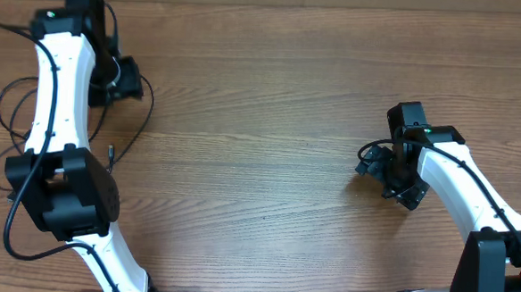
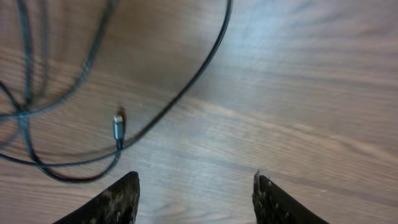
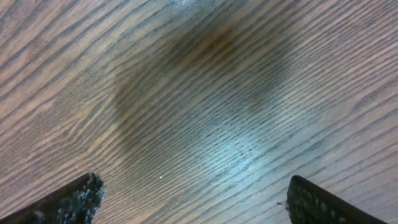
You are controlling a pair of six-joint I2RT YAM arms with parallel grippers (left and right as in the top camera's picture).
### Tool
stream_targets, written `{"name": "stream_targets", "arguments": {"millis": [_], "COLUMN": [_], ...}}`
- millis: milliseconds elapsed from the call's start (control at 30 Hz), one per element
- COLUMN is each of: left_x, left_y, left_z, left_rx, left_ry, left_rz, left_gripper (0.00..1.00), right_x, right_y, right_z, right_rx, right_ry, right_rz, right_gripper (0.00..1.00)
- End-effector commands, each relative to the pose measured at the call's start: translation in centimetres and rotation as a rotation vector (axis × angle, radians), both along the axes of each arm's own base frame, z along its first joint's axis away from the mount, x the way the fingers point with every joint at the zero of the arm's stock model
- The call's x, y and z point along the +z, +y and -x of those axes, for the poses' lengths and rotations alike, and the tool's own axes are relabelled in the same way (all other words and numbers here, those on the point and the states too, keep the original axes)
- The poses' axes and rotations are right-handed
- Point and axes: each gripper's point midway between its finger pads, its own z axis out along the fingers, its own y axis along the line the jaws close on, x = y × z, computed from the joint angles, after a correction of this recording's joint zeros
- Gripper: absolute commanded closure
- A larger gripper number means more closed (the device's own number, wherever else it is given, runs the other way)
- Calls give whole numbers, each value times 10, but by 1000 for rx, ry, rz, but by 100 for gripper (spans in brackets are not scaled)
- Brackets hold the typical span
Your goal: Untangle cables
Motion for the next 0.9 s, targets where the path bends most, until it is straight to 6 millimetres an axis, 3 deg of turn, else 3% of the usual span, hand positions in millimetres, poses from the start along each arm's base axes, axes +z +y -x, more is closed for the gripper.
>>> {"name": "stream_targets", "arguments": {"millis": [0,100,300,467,667,733,867], "left_x": [-26,-46,-95,-126,-142,-146,-151], "left_y": [-2,0,10,8,4,3,1], "left_z": [17,22,3,20,43,51,60], "left_rx": [-13,-14,-79,-82,-75,-66,-67], "left_ry": [79,95,-14,10,74,97,123], "left_rz": [-1,-16,-86,-85,-70,-66,-60], "left_gripper": [41,40,39,39,43,49,76], "right_x": [5,5,5,5,5,5,5], "right_y": [1,1,1,1,1,1,1], "right_z": [-3,-3,-2,-2,-4,-3,-3], "right_rx": [0,0,1,1,0,1,1], "right_ry": [-24,-24,-24,-23,-28,-28,-28], "right_rz": [-4,-4,-4,-4,-4,-4,-4], "right_gripper": [7,7,6,7,7,7,7]}}
